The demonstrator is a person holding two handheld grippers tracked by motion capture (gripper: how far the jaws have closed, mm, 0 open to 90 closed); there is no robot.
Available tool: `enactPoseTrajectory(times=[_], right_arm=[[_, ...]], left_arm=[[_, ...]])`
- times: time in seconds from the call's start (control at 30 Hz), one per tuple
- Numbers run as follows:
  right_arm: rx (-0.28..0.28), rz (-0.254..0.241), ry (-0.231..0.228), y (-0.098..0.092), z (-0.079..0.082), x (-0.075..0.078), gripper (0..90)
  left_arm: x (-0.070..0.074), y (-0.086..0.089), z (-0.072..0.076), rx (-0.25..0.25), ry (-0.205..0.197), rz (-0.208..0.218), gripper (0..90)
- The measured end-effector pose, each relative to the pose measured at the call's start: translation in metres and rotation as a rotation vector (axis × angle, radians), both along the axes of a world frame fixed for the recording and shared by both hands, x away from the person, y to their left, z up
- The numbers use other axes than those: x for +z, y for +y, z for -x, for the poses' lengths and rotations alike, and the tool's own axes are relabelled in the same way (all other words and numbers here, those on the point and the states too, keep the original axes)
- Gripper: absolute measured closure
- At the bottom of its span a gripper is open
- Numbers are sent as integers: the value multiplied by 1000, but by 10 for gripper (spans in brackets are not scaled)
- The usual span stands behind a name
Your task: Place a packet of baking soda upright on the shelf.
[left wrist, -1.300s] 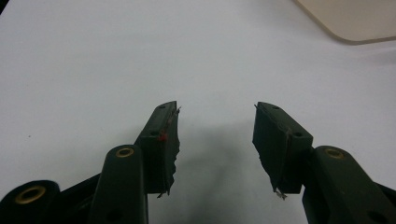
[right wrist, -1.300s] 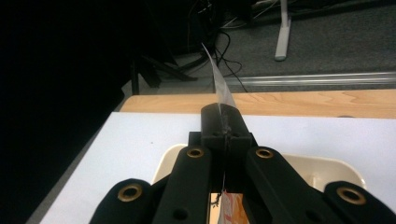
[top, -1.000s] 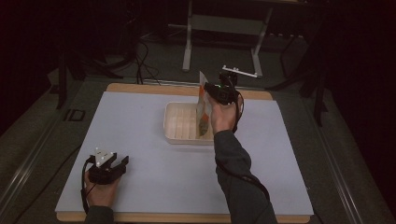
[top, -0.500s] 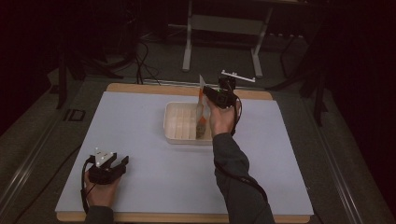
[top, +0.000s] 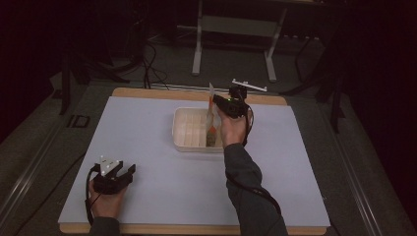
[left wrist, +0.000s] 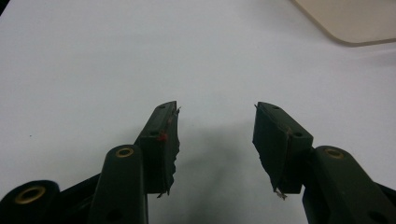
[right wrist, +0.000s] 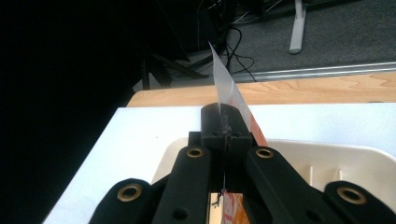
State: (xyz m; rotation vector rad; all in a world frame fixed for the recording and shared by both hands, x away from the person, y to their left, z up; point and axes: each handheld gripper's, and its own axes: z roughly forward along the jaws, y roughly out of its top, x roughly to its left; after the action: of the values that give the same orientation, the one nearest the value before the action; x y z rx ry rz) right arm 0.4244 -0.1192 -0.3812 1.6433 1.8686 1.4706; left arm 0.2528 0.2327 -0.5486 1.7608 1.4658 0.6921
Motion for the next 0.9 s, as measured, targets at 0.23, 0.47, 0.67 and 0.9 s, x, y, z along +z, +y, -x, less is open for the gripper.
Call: enactPoseTrajectory(times=[0.23,0.47,0.67,0.9], right_arm=[[12,15,15,1,1,-11,900],[19,29,18,1,3,-15,900],[12,54,22,1,5,-20,900],[6,67,62,-6,4,-36,893]], left_arm=[[0,0,0,1,0,0,500],[0,0,0,0,1,-2,500],[0,0,0,-1,1,-4,500],[0,-1,0,-3,1,-6,500]])
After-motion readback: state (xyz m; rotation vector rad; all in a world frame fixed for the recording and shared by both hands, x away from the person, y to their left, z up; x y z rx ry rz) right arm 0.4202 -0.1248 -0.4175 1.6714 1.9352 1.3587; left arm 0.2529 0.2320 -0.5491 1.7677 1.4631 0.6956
